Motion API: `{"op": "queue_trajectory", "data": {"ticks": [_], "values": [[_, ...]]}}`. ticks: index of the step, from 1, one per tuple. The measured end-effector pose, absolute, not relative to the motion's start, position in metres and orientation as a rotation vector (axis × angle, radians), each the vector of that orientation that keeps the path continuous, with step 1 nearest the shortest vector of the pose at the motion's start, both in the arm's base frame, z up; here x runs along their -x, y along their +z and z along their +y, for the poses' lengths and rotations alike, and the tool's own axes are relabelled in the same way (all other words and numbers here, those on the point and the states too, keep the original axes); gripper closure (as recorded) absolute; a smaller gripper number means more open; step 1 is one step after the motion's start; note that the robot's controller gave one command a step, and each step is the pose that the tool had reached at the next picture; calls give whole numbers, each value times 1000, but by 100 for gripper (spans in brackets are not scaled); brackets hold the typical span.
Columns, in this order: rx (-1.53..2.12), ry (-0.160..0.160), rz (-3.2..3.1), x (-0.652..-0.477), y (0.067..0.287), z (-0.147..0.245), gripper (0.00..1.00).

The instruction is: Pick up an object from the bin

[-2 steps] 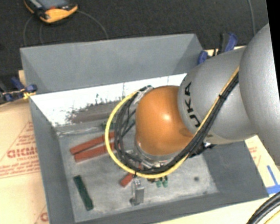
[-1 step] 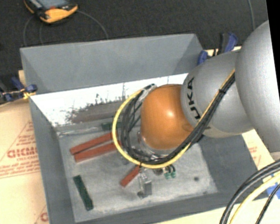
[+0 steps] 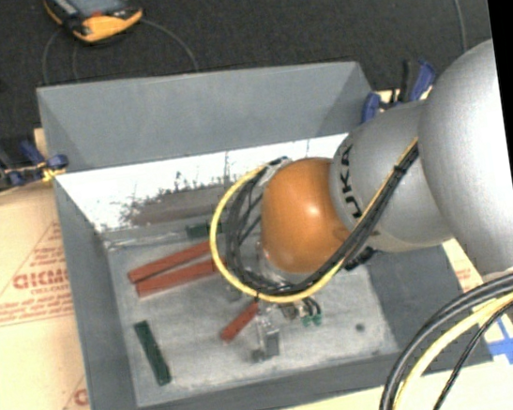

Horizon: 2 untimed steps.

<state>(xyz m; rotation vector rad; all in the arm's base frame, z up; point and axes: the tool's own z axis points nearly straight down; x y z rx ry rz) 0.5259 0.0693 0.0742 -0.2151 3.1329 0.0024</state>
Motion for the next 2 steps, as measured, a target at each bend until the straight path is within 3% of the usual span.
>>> {"op": "queue_trajectory", "data": {"ticks": [1,2], "values": [[355,-2,3117,-536,72,59,0],[217,3,3133,-528,74,68,0]]}}
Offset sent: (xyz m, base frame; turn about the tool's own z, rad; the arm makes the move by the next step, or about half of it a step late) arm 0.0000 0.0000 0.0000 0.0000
